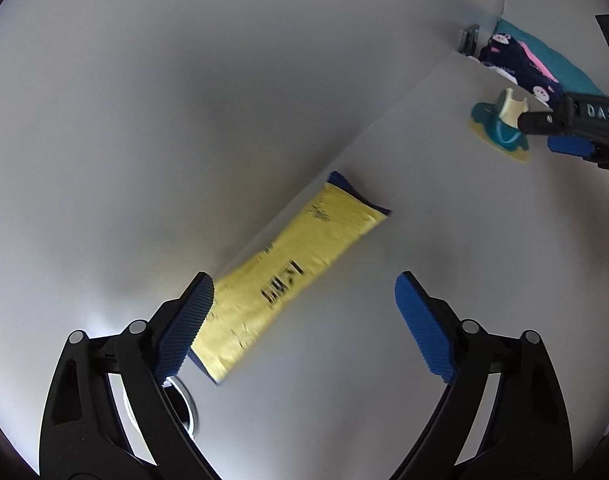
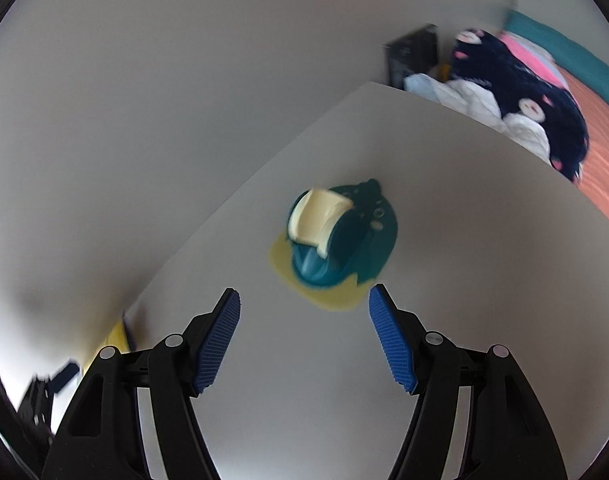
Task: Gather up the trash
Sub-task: 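Grasp the yellow packet with the left tool while the right tool grasps the teal pacifier toy, then carry the packet and teal toy over the black bin and open both tools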
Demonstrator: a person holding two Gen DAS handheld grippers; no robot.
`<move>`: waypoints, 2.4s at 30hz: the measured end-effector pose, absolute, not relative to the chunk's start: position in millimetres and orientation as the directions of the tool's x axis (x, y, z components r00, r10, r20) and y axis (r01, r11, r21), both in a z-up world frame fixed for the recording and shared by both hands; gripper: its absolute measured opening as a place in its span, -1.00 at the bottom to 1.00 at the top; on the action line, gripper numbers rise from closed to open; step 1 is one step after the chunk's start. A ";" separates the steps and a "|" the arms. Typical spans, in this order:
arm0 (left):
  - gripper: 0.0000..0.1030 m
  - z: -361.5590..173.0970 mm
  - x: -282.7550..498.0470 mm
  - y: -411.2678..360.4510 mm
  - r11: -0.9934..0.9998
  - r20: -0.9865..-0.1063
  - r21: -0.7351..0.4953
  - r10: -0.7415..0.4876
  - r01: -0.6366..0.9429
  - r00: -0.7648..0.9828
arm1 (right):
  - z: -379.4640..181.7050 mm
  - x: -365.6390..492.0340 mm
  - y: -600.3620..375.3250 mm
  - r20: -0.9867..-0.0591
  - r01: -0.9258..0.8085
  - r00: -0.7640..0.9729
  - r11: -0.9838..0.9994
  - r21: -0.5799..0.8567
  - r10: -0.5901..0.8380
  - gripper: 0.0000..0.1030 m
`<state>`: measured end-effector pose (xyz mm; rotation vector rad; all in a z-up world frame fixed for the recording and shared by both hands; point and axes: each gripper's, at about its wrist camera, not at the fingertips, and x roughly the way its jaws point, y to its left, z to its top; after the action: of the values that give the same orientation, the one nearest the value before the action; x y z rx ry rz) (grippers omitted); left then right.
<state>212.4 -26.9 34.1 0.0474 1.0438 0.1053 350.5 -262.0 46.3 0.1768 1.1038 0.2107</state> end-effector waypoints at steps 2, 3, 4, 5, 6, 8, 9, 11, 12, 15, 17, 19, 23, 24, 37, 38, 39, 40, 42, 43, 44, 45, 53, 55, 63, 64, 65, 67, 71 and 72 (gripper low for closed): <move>0.72 29.9 217.3 -24.4 0.994 -0.864 0.092 0.108 -0.057 0.492 | 43.0 357.1 -262.7 -0.866 -0.058 0.445 0.973 0.225 0.227 0.32; 0.72 27.3 220.1 -23.6 0.994 -0.866 0.095 0.108 -0.051 0.488 | 41.4 360.3 -263.1 -0.867 -0.049 0.448 0.974 0.220 0.218 0.32; 0.72 24.9 222.6 -23.4 0.994 -0.869 0.095 0.105 -0.046 0.483 | 39.6 364.4 -263.2 -0.868 -0.037 0.451 0.976 0.215 0.208 0.32; 0.71 23.0 224.4 -22.4 0.995 -0.873 0.088 0.096 -0.040 0.478 | 38.3 367.2 -263.4 -0.870 -0.029 0.451 0.977 0.211 0.202 0.32; 0.64 20.4 226.6 -21.9 0.997 -0.879 0.073 0.079 -0.032 0.471 | 36.9 370.2 -262.9 -0.872 -0.024 0.448 0.978 0.209 0.198 0.32; 0.62 16.5 230.2 -23.6 0.998 -0.882 0.054 0.056 -0.018 0.467 | 33.7 376.6 -258.6 -0.875 -0.013 0.445 0.979 0.203 0.188 0.32; 0.59 15.8 231.5 -24.6 0.999 -0.884 0.045 0.046 -0.014 0.465 | 32.9 377.9 -256.8 -0.876 -0.011 0.445 0.980 0.201 0.185 0.32; 0.49 15.8 233.5 -21.5 1.000 -0.889 0.007 0.016 -0.021 0.458 | 29.8 382.1 -250.6 -0.881 -0.015 0.443 0.984 0.177 0.166 0.32; 0.31 17.2 233.6 -19.3 0.999 -0.887 0.008 0.026 -0.040 0.461 | 28.7 383.1 -249.2 -0.882 -0.017 0.444 0.986 0.168 0.158 0.26; -0.10 20.7 231.0 -15.7 0.998 -0.886 0.007 0.038 -0.068 0.463 | 24.1 384.9 -245.2 -0.891 -0.028 0.432 0.989 0.143 0.141 -0.08; -0.18 21.0 227.6 -15.9 0.997 -0.887 0.007 0.041 -0.076 0.461 | 24.2 382.9 -244.0 -0.891 -0.044 0.436 0.991 0.124 0.130 -0.11; -0.33 21.2 222.4 -18.0 0.996 -0.885 0.012 0.049 -0.083 0.462 | 25.5 380.0 -244.9 -0.887 -0.056 0.440 0.990 0.126 0.138 -0.14; -0.51 20.6 208.3 -24.0 0.996 -0.881 0.017 0.054 -0.082 0.470 | 28.2 374.2 -249.2 -0.882 -0.085 0.440 0.986 0.146 0.168 -0.21; -0.53 20.5 204.7 -27.0 0.996 -0.881 0.020 0.057 -0.083 0.470 | 29.1 373.3 -250.7 -0.882 -0.092 0.437 0.984 0.152 0.177 -0.22; -0.74 39.8 186.8 -67.6 0.995 -0.858 -0.090 -0.054 -0.047 0.511 | 63.0 316.4 -307.4 -0.859 -0.140 0.403 0.949 0.284 0.316 -0.24; -0.74 40.9 189.8 -74.7 0.995 -0.856 -0.095 -0.059 -0.043 0.514 | 66.6 311.3 -313.8 -0.857 -0.139 0.403 0.947 0.291 0.323 -0.24; -0.74 44.4 188.2 -80.6 0.994 -0.852 -0.100 -0.067 -0.037 0.519 | 71.5 304.0 -322.8 -0.854 -0.137 0.403 0.944 0.300 0.330 -0.24; -0.74 47.4 188.0 -86.3 0.994 -0.849 -0.105 -0.073 -0.031 0.523 | 74.5 299.6 -329.3 -0.852 -0.135 0.405 0.943 0.305 0.333 -0.24; -0.74 53.1 189.2 -102.7 0.994 -0.844 -0.106 -0.084 -0.011 0.530 | 81.8 288.7 -344.3 -0.846 -0.127 0.411 0.941 0.314 0.339 -0.24; -0.74 56.4 188.6 -110.7 0.995 -0.841 -0.104 -0.089 0.002 0.534 | 85.9 282.3 -354.2 -0.844 -0.122 0.416 0.940 0.318 0.340 -0.24; -0.74 59.5 188.7 -120.5 0.994 -0.838 -0.106 -0.098 0.016 0.537 | 89.6 276.7 -363.0 -0.841 -0.117 0.421 0.940 0.320 0.339 -0.24; -0.74 62.2 187.9 -127.4 0.994 -0.836 -0.107 -0.105 0.027 0.539 | 92.8 272.0 -372.3 -0.840 -0.112 0.426 0.941 0.321 0.337 -0.24; -0.74 83.5 183.1 -201.6 0.981 -0.818 -0.130 -0.188 0.143 0.543 | 118.7 222.6 -436.0 -0.817 -0.093 0.487 0.949 0.302 0.308 -0.24; -0.74 87.0 181.9 -224.8 0.974 -0.814 -0.137 -0.216 0.183 0.540 | 124.7 206.8 -453.9 -0.811 -0.088 0.502 0.951 0.296 0.299 -0.24; -0.74 93.4 174.2 -316.7 0.925 -0.810 -0.147 -0.317 0.351 0.494 | 130.3 157.0 -522.6 -0.811 -0.032 0.530 0.961 0.275 0.250 -0.24; -0.74 93.1 174.1 -328.5 0.916 -0.811 -0.150 -0.329 0.372 0.484 | 129.5 150.8 -533.5 -0.812 -0.015 0.531 0.961 0.276 0.241 -0.24; -0.74 93.3 172.9 -337.6 0.910 -0.811 -0.150 -0.337 0.387 0.477 | 128.5 144.8 -544.4 -0.813 0.003 0.533 0.961 0.276 0.232 -0.24; -0.74 93.0 170.0 -363.2 0.888 -0.816 -0.147 -0.358 0.435 0.455 | 127.2 133.5 -560.6 -0.815 0.029 0.537 0.960 0.277 0.219 -0.24; -0.74 94.5 160.8 -405.2 0.848 -0.822 -0.139 -0.387 0.512 0.418 | 121.9 111.3 -595.1 -0.822 0.088 0.538 0.957 0.275 0.186 -0.24; -0.74 94.3 159.1 -417.0 0.835 -0.823 -0.139 -0.396 0.533 0.406 | 120.3 106.2 -603.5 -0.824 0.103 0.537 0.956 0.274 0.178 -0.24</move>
<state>159.1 -417.0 94.3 0.1540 0.9924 -0.5888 106.2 -603.5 120.3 0.3069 1.0073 0.0456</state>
